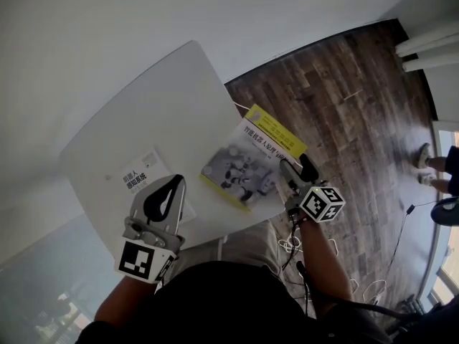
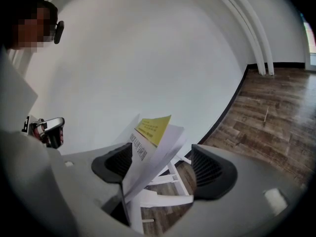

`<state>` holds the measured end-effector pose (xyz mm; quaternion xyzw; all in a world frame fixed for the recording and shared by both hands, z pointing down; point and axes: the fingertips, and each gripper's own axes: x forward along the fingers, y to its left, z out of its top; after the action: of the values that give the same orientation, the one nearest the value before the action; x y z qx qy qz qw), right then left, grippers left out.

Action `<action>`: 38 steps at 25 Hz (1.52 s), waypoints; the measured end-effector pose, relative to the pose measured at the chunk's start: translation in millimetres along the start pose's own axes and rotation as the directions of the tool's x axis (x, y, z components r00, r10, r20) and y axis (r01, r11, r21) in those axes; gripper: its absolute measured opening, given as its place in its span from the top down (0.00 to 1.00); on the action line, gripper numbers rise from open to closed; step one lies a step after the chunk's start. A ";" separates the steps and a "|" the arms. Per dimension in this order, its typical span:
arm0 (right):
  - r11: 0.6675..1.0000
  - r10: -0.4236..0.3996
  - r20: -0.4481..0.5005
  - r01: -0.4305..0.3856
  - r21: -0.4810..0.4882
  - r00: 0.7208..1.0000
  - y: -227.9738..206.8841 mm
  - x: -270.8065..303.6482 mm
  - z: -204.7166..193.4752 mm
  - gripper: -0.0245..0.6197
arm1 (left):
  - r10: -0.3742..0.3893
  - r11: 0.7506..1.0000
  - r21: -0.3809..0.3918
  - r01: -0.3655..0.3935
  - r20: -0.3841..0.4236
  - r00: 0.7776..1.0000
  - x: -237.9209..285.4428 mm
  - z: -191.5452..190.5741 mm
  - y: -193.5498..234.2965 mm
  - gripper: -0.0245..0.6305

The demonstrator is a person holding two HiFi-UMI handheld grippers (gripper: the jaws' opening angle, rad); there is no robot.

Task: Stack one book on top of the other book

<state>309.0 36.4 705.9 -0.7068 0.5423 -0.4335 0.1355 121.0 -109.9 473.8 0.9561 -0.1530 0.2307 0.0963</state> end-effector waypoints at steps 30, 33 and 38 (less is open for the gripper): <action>0.966 0.184 -0.035 -0.174 0.193 0.982 18.4 41.8 -0.5 0.58 | 0.046 0.996 -0.069 -0.048 -0.031 0.998 -5.9 -2.3 10.3 0.95; 0.971 0.180 -0.027 -0.173 0.164 0.983 21.7 41.0 0.9 0.68 | 0.057 0.996 -0.074 -0.058 -0.019 0.998 -10.4 -3.7 12.5 0.95; 0.980 0.156 -0.022 -0.152 0.126 0.987 25.0 38.0 6.9 0.75 | 0.066 0.998 0.000 -0.066 0.024 0.998 -28.3 -6.6 18.0 0.95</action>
<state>299.4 -8.4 703.0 -0.6459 0.5696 -0.4657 0.2038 88.3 -118.0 468.3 0.9532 -0.1855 0.2225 0.0863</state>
